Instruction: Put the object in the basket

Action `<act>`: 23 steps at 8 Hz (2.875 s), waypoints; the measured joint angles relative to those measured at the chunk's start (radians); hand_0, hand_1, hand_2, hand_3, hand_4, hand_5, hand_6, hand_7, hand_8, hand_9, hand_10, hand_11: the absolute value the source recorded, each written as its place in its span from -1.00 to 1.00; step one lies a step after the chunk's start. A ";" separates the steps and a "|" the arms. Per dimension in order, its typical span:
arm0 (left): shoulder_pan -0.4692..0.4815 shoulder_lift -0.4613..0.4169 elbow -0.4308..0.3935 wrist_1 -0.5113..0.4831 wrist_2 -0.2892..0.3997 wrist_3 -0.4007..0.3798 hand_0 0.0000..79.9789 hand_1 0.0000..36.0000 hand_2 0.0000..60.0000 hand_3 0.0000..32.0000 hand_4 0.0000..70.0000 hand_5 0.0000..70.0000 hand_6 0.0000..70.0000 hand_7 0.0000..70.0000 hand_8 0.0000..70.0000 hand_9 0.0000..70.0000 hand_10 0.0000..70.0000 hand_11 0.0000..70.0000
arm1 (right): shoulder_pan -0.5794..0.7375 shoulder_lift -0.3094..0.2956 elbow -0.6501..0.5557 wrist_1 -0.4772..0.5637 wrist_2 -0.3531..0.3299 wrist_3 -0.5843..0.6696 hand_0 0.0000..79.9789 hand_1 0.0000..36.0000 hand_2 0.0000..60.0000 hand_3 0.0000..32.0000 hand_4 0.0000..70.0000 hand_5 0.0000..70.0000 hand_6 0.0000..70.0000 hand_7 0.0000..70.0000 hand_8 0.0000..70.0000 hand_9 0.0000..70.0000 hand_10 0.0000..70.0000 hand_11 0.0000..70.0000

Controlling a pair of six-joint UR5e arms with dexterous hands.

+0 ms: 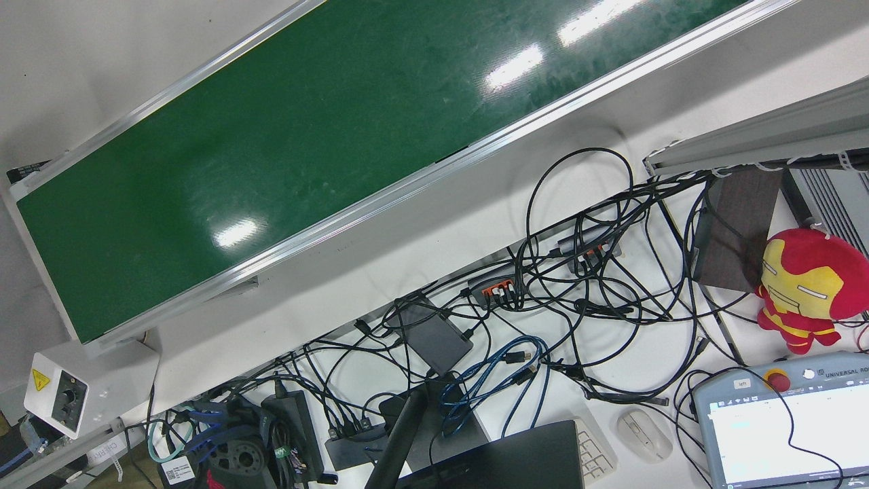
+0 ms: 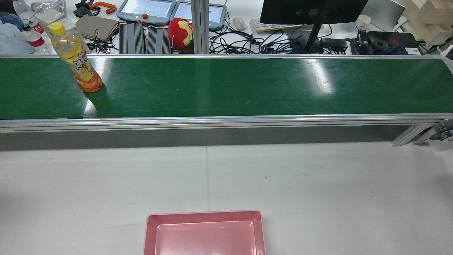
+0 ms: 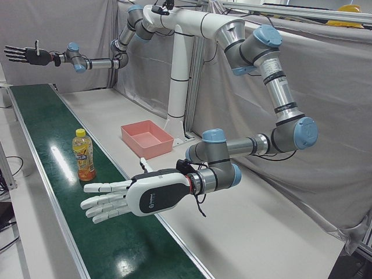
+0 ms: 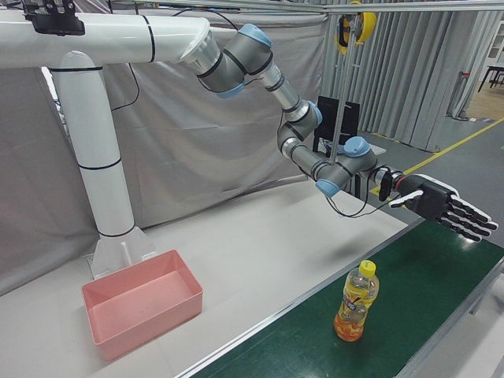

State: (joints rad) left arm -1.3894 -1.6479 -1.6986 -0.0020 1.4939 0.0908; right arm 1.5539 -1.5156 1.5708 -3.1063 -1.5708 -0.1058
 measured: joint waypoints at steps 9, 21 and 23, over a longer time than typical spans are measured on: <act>0.167 -0.076 -0.012 0.033 -0.018 0.068 1.00 -0.26 -1.00 -1.00 -0.71 -0.72 -1.00 -1.00 -0.95 -0.97 -0.96 -0.84 | 0.000 0.000 0.000 0.001 0.000 0.000 -1.00 -1.00 -1.00 -1.00 -1.00 -1.00 -1.00 -1.00 -1.00 -1.00 -1.00 -1.00; 0.373 -0.201 -0.018 0.139 -0.162 0.122 1.00 -0.31 -1.00 -1.00 -0.73 -0.68 -1.00 -1.00 -0.94 -0.95 -0.97 -0.87 | 0.000 0.000 0.000 0.000 0.000 0.000 -1.00 -1.00 -1.00 -1.00 -1.00 -1.00 -1.00 -1.00 -1.00 -1.00 -1.00 -1.00; 0.415 -0.223 -0.020 0.149 -0.209 0.116 1.00 -0.31 -1.00 -1.00 -0.68 -0.61 -1.00 -1.00 -0.91 -0.91 -0.98 -0.88 | -0.001 0.000 0.000 0.000 -0.001 0.000 -1.00 -1.00 -1.00 -1.00 -1.00 -1.00 -1.00 -1.00 -1.00 -1.00 -1.00 -1.00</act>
State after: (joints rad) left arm -0.9749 -1.8707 -1.7182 0.1475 1.2851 0.2072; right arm 1.5531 -1.5156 1.5708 -3.1063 -1.5713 -0.1058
